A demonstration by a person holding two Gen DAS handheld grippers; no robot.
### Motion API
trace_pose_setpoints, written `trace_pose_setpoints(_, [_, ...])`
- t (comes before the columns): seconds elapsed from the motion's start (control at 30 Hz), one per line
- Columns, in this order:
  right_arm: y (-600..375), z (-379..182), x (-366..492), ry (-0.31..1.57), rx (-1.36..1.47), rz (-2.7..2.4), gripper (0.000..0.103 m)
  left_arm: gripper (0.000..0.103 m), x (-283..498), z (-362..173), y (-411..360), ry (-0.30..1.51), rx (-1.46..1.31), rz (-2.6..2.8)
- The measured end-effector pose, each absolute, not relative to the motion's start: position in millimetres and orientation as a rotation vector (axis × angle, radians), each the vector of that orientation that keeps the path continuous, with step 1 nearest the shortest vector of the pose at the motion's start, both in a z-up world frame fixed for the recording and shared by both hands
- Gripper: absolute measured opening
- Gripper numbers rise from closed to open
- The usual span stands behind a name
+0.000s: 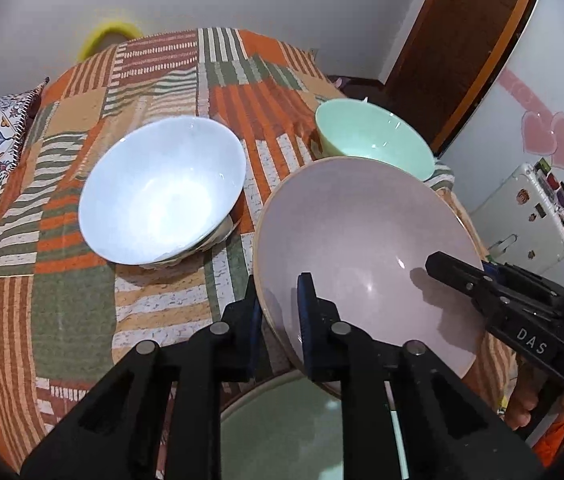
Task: Organize plates and bowls
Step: 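Lift the pink bowl with both tools and carry it beside the plate stack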
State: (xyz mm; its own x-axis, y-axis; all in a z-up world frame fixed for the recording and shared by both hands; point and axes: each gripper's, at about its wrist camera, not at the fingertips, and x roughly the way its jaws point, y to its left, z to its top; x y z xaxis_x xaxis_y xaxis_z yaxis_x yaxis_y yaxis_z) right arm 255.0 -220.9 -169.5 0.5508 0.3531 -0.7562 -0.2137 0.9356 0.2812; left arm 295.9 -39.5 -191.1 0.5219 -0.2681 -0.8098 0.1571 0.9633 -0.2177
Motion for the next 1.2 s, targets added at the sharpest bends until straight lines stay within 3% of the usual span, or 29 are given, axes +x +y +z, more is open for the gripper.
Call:
trace_pose_setpoints(0.57, [-204, -121, 215, 0.813, 0.168, 0.391, 0.02, 0.016, 224, -132, -24, 0.884, -0.131, -0.226])
trace_pose_setpoints(1.2, [-135, -111, 173, 0.79, 0.081, 0.545, 0.02, 0.016, 134, -102, 49, 0.803, -0.188, -0.073])
